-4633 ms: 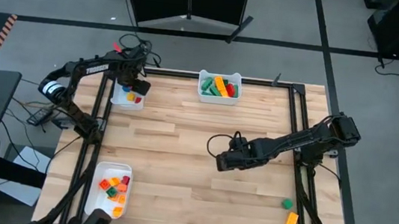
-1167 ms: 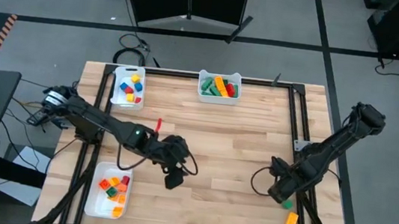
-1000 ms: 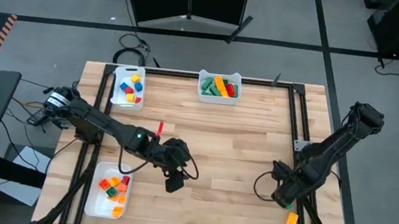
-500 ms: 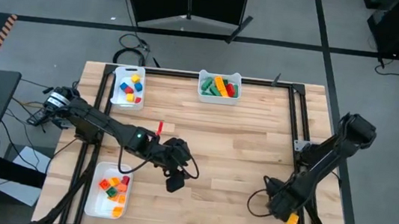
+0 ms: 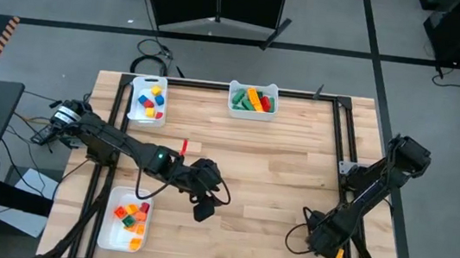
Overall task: Sort blocks by size
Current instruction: Put the green block into the top left white bin
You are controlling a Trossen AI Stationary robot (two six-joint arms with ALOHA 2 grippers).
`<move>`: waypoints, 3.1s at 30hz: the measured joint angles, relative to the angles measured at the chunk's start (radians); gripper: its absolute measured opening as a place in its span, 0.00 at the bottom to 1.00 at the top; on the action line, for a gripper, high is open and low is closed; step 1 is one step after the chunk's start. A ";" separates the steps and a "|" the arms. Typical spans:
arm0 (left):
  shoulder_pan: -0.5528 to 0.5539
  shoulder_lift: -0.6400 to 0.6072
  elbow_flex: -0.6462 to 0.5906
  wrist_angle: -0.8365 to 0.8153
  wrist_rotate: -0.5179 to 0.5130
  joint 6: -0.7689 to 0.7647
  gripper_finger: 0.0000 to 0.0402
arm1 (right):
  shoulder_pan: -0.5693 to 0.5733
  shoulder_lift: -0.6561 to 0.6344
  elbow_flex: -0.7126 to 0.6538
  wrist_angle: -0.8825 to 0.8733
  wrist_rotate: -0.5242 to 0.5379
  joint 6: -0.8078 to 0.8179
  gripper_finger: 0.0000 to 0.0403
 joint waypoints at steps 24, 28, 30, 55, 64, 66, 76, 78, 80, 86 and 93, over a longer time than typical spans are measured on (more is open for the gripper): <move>0.000 0.000 0.000 0.178 0.000 0.000 0.62 | 0.032 0.012 -0.013 0.095 0.016 -0.046 0.54; 0.000 0.000 0.000 0.271 0.000 0.000 0.62 | 0.032 0.012 -0.030 0.042 -0.043 -0.036 0.43; 0.000 0.000 0.000 0.323 0.001 -0.001 0.62 | 0.030 0.011 -0.036 0.044 -0.060 -0.036 0.40; 0.000 -0.001 0.000 0.361 -0.018 0.153 0.62 | -0.023 0.004 0.034 0.059 0.159 -0.015 0.37; 0.003 -0.001 0.000 0.305 -0.233 0.342 0.62 | -0.171 -0.111 0.079 0.176 0.592 -0.014 0.37; 0.005 -0.002 0.000 0.246 -0.282 0.342 0.61 | -0.220 -0.152 0.079 0.226 0.685 -0.022 0.37; 0.052 -0.098 -0.016 0.021 -0.330 0.445 0.53 | -0.524 -0.261 0.080 0.604 0.676 -0.230 0.38; 0.079 -0.145 -0.055 0.022 -0.335 0.481 0.51 | -0.582 -0.252 0.080 0.663 0.647 -0.269 0.38; 0.109 -0.200 -0.111 0.021 -0.335 0.508 0.50 | -0.635 -0.238 0.081 0.723 0.628 -0.299 0.38; 0.209 -0.378 -0.284 0.081 -0.330 0.585 0.49 | -0.813 -0.153 0.209 0.755 0.510 -0.435 0.38; 0.288 -0.458 -0.374 0.246 -0.323 0.899 0.49 | -1.018 0.025 0.494 0.766 0.363 -0.651 0.38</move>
